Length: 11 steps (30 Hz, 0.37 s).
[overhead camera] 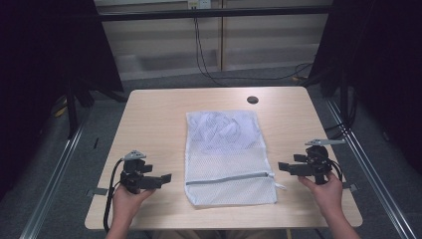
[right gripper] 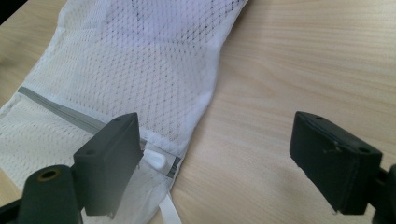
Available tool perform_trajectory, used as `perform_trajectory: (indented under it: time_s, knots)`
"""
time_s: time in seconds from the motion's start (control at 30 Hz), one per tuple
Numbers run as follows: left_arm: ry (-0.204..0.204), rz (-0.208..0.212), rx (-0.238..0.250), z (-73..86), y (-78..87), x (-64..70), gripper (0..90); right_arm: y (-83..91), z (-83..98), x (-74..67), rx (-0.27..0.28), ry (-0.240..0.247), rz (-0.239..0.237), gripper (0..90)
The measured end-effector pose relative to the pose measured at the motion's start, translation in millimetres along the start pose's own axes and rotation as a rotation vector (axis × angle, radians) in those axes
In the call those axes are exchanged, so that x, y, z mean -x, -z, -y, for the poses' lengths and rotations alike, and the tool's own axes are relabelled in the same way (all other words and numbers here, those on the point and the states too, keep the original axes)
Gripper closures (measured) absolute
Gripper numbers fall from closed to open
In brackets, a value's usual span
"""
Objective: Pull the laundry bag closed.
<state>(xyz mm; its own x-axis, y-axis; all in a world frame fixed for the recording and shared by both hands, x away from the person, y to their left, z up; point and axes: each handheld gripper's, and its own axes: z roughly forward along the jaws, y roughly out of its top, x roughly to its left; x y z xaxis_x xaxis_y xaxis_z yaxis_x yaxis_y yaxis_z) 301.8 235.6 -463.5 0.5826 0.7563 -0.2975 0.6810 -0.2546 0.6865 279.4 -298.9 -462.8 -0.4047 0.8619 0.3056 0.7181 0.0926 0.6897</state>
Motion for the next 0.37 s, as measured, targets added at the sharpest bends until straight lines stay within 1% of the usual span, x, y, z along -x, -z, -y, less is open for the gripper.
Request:
perform_trajectory:
  time_s: [0.07,0.1,0.13,0.17,0.27,0.33,0.37]
  knots:
    - [0.0,-0.003,0.001,0.8,1.5,-1.8,6.9,0.2,0.3,0.9,0.003,-0.003,-0.002,16.3]
    - [0.008,-0.005,0.007,1.4,1.3,-2.1,6.9,0.2,0.5,1.2,0.007,0.003,-0.001,16.3]
    - [0.002,-0.011,0.004,1.9,1.8,-3.1,6.9,0.2,0.7,1.8,0.01,0.008,-0.001,16.3]
    - [0.006,-0.016,0.009,2.4,2.0,-3.8,6.9,-0.1,1.0,2.8,0.012,0.013,0.004,16.3]
    - [0.001,-0.019,0.001,3.9,3.0,-6.2,6.9,-1.1,1.6,5.6,0.004,0.009,0.011,16.3]
    - [0.003,-0.031,0.005,4.8,2.6,-6.5,6.8,-2.3,1.7,5.8,0.003,0.009,0.013,16.3]
    - [-0.007,-0.04,-0.004,5.0,2.8,-7.4,6.8,-3.2,1.6,5.4,0.0,0.013,0.013,16.3]
